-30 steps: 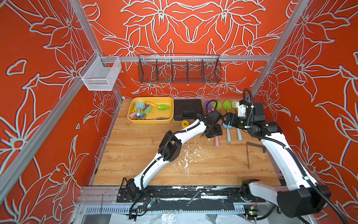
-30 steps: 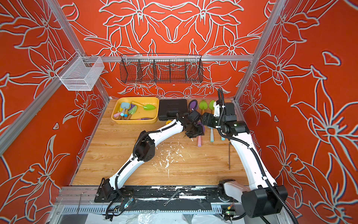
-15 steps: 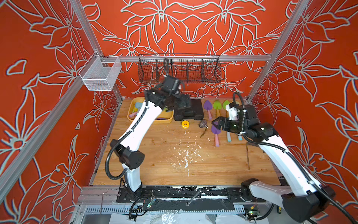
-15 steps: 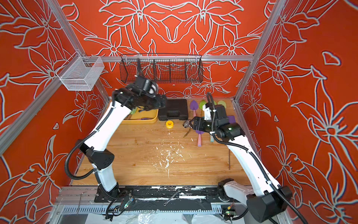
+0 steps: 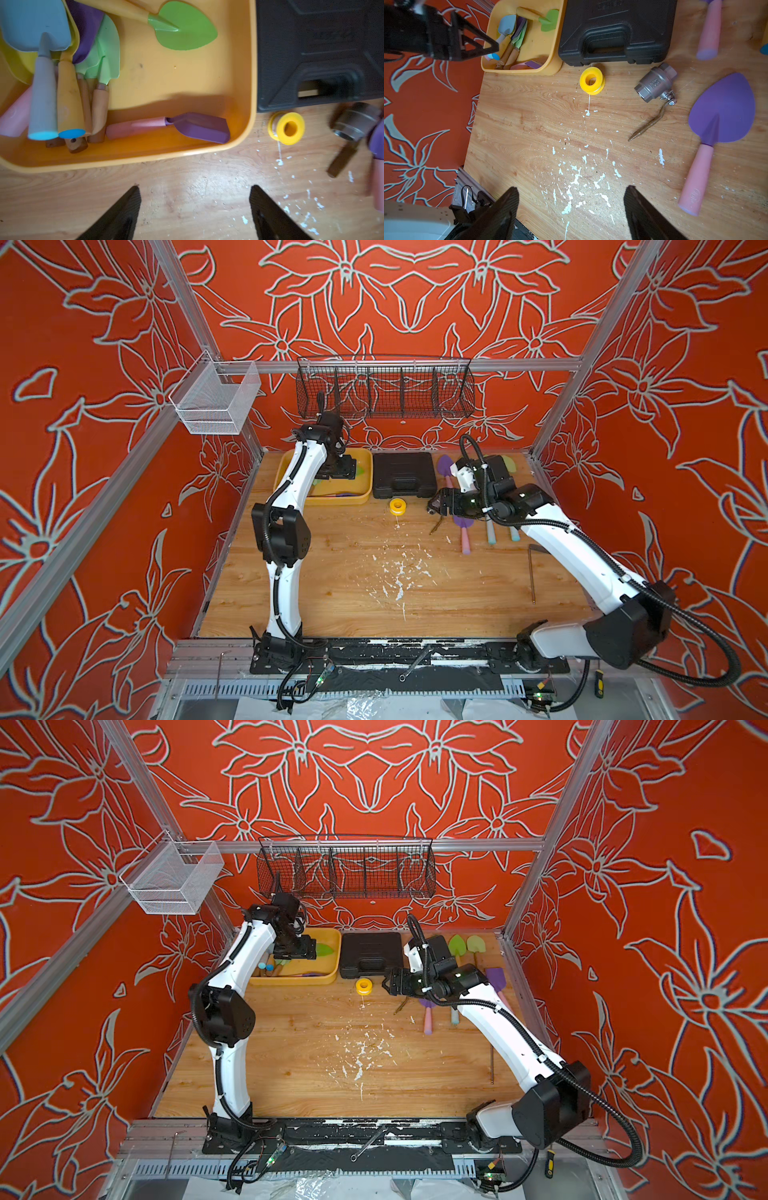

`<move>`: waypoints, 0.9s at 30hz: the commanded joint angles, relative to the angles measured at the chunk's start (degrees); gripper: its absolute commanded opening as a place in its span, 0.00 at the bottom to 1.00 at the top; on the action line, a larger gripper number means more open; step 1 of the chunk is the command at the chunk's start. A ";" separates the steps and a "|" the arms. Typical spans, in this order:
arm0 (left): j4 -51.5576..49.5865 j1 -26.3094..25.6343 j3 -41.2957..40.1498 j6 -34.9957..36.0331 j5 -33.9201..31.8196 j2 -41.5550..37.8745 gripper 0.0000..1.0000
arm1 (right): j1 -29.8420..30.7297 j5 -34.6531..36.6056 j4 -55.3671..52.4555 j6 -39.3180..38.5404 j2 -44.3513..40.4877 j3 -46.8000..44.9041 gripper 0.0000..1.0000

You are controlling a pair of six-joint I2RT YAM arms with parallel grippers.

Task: Take the shovel out of the storage box
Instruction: Pick up the shovel from the storage box.

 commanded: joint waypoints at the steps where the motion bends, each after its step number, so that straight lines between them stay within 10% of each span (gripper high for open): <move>1: 0.36 -0.64 2.92 7.86 0.48 2.80 0.79 | 0.35 -1.38 -1.77 -1.44 0.79 1.14 0.82; 27: 5.23 0.59 1.35 22.91 -3.26 12.70 0.71 | 0.36 -2.41 -2.39 1.23 3.69 0.70 0.78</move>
